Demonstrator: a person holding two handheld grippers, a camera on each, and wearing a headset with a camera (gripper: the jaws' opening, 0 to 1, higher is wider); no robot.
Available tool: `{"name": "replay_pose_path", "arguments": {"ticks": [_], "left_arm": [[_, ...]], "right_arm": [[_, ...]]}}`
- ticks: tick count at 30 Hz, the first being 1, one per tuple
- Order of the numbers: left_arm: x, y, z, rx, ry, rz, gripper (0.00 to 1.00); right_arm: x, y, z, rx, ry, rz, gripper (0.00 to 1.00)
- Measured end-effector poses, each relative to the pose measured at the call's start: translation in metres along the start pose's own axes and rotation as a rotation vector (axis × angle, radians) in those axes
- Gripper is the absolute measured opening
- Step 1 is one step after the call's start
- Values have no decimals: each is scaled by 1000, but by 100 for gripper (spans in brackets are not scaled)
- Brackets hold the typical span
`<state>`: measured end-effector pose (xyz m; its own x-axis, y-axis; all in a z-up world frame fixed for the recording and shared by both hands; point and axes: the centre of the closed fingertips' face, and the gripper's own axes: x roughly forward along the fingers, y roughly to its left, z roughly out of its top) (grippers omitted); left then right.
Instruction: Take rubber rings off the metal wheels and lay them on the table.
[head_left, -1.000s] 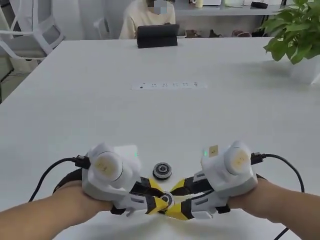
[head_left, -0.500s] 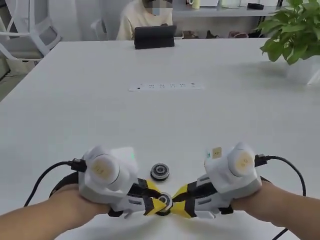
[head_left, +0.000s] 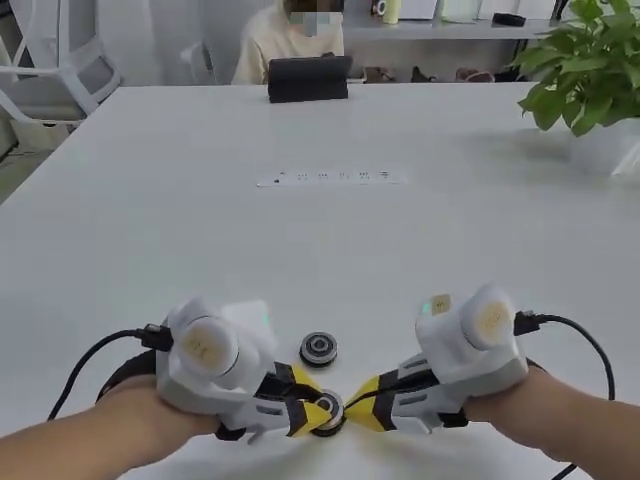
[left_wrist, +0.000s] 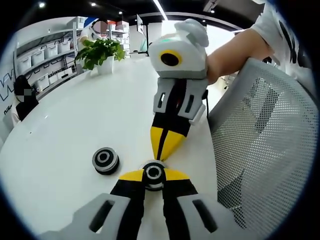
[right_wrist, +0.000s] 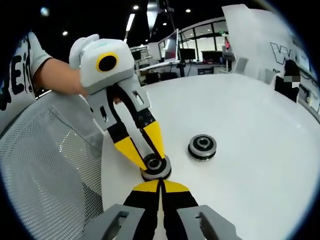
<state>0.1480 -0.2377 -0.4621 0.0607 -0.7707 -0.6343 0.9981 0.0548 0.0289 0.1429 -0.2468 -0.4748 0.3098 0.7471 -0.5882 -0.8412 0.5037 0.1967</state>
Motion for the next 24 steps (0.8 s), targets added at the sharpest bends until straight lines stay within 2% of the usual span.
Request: {"name": "replay_pose_path", "arguments": {"ticks": [5,9,10,11,15,24], "left_arm": [[0,0,0,1,0,5,7],[1,0,1,-1,1,12,7],[1,0,1,-1,1,14,7],[1,1,1,-1,3,16,7],[2,1,1,-6,1,21,7],[2,1,2,-14,7,31,7]], "right_arm": [[-1,-3,1,127,-33,2,0],[-5,-8,9,234,-107,5,0],[-5,-7,10,247,-111,12,0],[-5,-8,7,244,-96,3,0],[-6,-8,9,307,-117,11,0],[-5,-5,12,326,-118,13,0]]}}
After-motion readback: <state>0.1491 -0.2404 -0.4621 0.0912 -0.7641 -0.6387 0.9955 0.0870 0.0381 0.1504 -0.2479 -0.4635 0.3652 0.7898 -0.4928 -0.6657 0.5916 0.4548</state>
